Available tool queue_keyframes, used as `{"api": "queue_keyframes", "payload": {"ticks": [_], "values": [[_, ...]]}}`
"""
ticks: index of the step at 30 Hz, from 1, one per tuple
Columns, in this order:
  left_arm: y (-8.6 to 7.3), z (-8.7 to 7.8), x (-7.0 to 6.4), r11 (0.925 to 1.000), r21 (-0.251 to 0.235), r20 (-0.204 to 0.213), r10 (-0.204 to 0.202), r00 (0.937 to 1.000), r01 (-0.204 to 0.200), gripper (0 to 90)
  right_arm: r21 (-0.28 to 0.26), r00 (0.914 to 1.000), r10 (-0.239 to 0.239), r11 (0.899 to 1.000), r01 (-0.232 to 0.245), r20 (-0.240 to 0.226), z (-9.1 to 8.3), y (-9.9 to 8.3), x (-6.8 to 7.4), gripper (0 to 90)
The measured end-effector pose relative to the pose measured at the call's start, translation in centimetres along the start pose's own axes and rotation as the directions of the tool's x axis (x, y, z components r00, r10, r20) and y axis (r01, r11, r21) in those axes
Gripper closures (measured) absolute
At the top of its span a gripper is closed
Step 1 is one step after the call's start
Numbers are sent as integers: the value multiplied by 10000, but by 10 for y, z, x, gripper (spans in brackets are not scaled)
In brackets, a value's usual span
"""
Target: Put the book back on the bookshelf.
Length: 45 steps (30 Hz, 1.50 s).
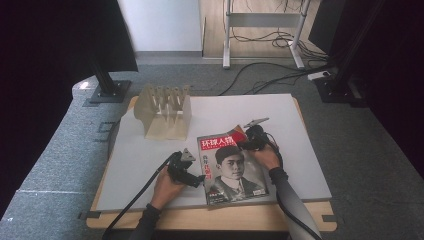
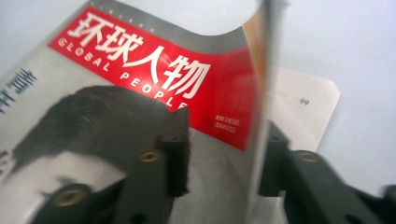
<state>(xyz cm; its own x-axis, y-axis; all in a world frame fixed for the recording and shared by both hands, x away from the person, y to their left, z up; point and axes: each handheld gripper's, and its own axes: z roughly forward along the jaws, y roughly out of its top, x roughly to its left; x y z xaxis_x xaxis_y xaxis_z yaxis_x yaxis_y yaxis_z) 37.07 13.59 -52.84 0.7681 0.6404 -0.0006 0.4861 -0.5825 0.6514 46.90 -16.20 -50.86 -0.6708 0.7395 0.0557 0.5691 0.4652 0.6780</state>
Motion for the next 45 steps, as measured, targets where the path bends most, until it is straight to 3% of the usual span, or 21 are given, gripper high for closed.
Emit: {"api": "queue_keyframes", "payload": {"ticks": [2, 4, 10, 12, 16, 24, 25, 27, 31, 33, 35, 38, 39, 42, 43, 45], "values": [[0, 0, 0, 10000, -6, 3, -9, 10000, 9, 0, 100, 9994, -327, 9994, 326, 123, -7, 2, 6, 804], [0, 0, 0, 10000, -8, -8, -1, 10000, 1, 0, -4, 9987, -502, 9987, 502, -31, -16, 6, 10, 844], [0, 0, 0, 10000, -6, -42, 41, 10000, -41, 0, -219, 9941, -1086, 9939, 1085, -37, -34, 13, 25, 854], [0, 0, 0, 10000, 20, 3, 8, 10000, -8, 0, -489, 9900, -1392, 9892, 1379, -232, -43, 16, 31, 855], [0, 0, 0, 10000, 27, 33, -26, 10000, 26, 0, -733, 9862, -1596, 9850, 1562, -430, -54, 20, 36, 857], [0, -3, 4, 9999, 104, 367, 76, 9993, -80, 0, -1139, 9796, -1983, 9745, 1936, -314, -76, 26, 45, 858], [3, -5, 8, 9997, 181, 656, -198, 9976, 186, 10, -1255, 9766, -2132, 9701, 2080, -298, -82, 28, 47, 858], [7, -6, 11, 9994, 101, 918, -330, 9952, 322, 26, -1374, 9753, -2192, 9673, 2133, -287, -89, 29, 48, 858], [16, -7, 12, 9996, -78, 1409, -263, 9897, 277, 32, -1497, 9733, -2283, 9635, 2221, -250, -97, 31, 50, 858], [23, -6, 12, 10000, -67, 1534, -40, 9882, 50, 38, -1624, 9711, -2379, 9592, 2314, -213, -103, 32, 51, 857], [33, -5, 10, 9991, 28, 1799, 408, 9828, -420, 68, -1702, 9699, -2425, 9569, 2353, -224, -106, 33, 53, 857], [39, -3, 10, 9976, 213, 1985, 605, 9782, -660, 103, -1768, 9674, -2523, 9533, 2447, -216, -108, 34, 54, 857], [41, 0, 11, 9964, 289, 2167, 721, 9736, -802, 121, -1849, 9652, -2604, 9499, 2521, -218, -110, 34, 54, 857], [46, 8, 15, 9966, 407, 2832, 571, 9573, -714, 123, -1928, 9635, -2669, 9468, 2576, -230, -111, 35, 55, 857], [48, 10, 17, 9968, 369, 3102, 561, 9490, -710, 138, -1979, 9620, -2718, 9446, 2619, -246, -112, 36, 55, 856], [50, 10, 18, 9974, 249, 3181, 566, 9464, -680, 149, -1998, 9609, -2759, 9432, 2656, -249, -113, 37, 56, 856]]}}
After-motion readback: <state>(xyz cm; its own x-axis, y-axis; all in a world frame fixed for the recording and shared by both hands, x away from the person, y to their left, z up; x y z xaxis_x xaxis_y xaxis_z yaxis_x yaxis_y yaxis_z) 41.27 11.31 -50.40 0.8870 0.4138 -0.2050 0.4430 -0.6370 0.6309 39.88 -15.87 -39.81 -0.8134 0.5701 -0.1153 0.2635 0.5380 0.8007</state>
